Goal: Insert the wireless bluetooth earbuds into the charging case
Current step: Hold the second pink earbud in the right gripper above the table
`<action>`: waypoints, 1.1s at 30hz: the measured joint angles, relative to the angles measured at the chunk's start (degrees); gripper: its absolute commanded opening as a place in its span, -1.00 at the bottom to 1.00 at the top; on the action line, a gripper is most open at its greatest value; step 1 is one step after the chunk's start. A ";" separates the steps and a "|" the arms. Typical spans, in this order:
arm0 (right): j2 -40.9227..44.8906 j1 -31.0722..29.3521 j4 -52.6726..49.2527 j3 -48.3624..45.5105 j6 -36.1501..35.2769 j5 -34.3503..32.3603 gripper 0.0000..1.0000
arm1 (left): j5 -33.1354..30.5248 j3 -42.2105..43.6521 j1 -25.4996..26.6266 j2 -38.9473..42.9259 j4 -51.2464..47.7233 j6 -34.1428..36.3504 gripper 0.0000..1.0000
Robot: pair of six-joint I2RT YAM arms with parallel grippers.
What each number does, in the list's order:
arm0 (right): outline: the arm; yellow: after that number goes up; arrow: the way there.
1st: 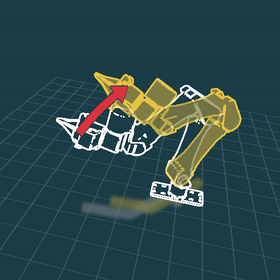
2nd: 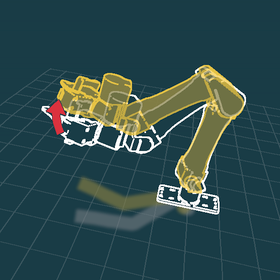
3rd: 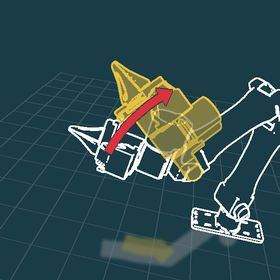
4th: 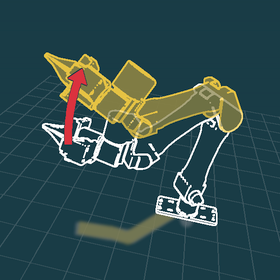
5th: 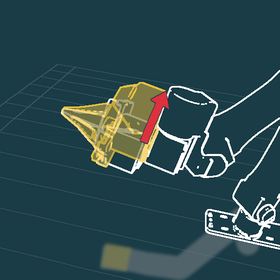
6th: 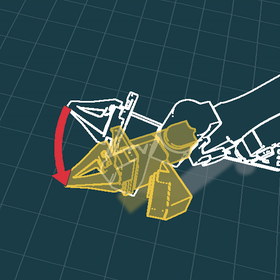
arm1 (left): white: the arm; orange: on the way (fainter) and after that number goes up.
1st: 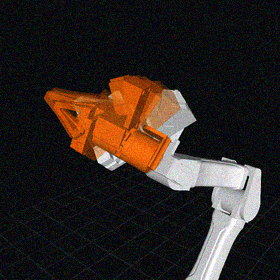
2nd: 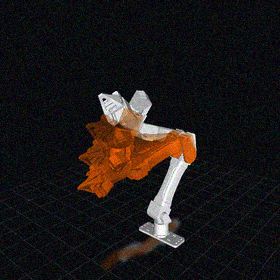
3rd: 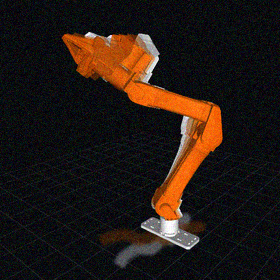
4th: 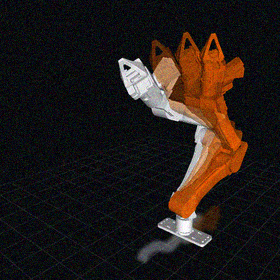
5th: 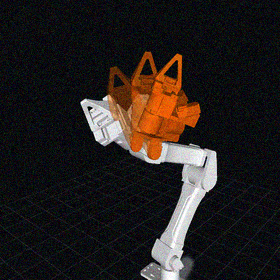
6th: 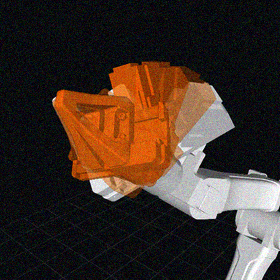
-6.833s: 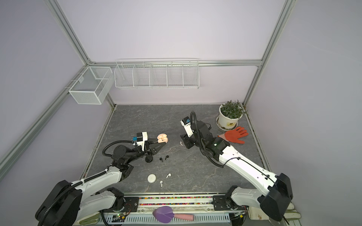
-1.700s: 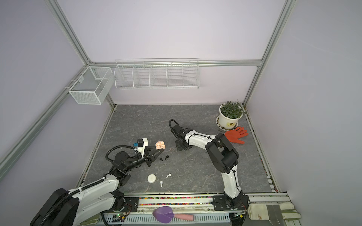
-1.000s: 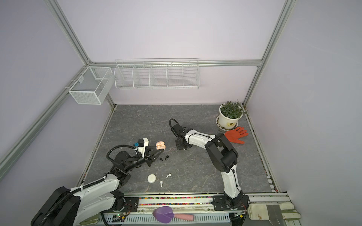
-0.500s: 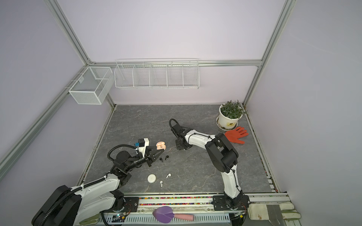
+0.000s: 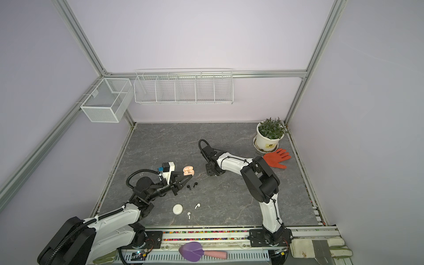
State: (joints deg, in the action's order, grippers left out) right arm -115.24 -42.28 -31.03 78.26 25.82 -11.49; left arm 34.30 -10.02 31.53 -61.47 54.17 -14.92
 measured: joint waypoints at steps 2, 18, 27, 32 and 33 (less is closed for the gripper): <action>0.00 -0.09 -0.04 0.00 -0.02 0.13 -0.36 | 0.02 0.00 0.00 0.00 0.00 0.00 -1.00; 0.00 -0.50 -1.55 0.31 -0.11 0.31 -0.43 | -0.02 0.00 0.00 0.96 -0.04 0.02 -1.00; -0.02 -0.76 -2.78 0.63 -0.13 0.17 -0.50 | -0.04 0.00 0.00 1.18 -0.04 0.02 -1.00; -0.17 -0.94 -3.67 1.05 -0.13 0.22 -0.54 | -0.04 0.00 0.00 2.03 -0.13 0.11 -1.00; -0.17 -0.96 -3.78 1.07 -0.13 0.26 -0.55 | -0.07 0.00 0.00 2.23 -0.15 0.20 -1.00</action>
State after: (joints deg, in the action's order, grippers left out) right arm -115.42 -43.24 -34.81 79.33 25.69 -11.22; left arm 34.24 -10.02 31.53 -59.24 54.02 -14.72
